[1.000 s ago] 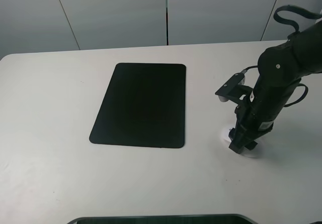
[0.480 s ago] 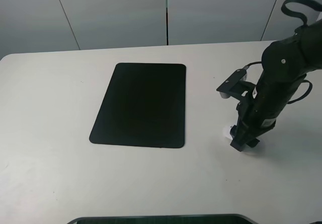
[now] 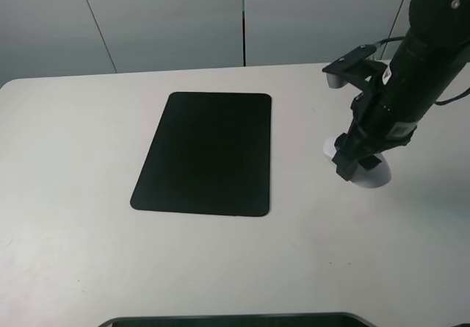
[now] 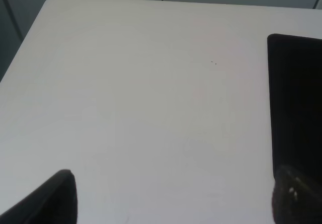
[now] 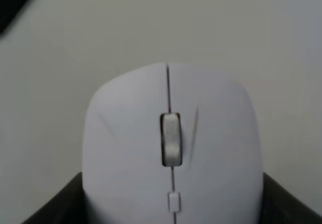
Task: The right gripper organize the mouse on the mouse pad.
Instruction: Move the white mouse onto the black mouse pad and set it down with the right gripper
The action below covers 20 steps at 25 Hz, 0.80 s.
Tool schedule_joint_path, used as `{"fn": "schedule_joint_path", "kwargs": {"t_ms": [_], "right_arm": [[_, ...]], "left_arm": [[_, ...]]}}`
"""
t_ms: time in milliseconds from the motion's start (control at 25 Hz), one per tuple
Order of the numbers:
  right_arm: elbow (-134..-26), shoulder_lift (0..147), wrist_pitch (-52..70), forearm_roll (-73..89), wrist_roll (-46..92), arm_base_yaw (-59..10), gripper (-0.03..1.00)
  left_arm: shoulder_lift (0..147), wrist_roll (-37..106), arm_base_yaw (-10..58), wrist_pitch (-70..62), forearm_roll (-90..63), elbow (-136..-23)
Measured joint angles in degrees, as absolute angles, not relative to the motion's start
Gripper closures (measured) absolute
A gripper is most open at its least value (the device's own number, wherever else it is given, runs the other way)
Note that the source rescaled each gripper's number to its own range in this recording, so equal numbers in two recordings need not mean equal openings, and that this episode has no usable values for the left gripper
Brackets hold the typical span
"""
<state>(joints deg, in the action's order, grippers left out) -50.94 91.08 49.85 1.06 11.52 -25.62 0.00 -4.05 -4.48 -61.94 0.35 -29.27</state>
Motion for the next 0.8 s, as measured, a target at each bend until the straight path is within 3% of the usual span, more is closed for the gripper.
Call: {"fn": "schedule_joint_path", "kwargs": {"t_ms": [480, 800], "right_arm": [[-61.9, 91.1, 51.5, 2.6, -4.8, -28.2, 0.97], [-74.0, 100.4, 61.3, 4.1, -11.2, -32.2, 0.97]], "left_arm": [[0.0, -4.1, -4.5, -61.9, 0.4, -29.3], [0.0, -4.1, -4.5, -61.9, 0.4, -29.3]]}}
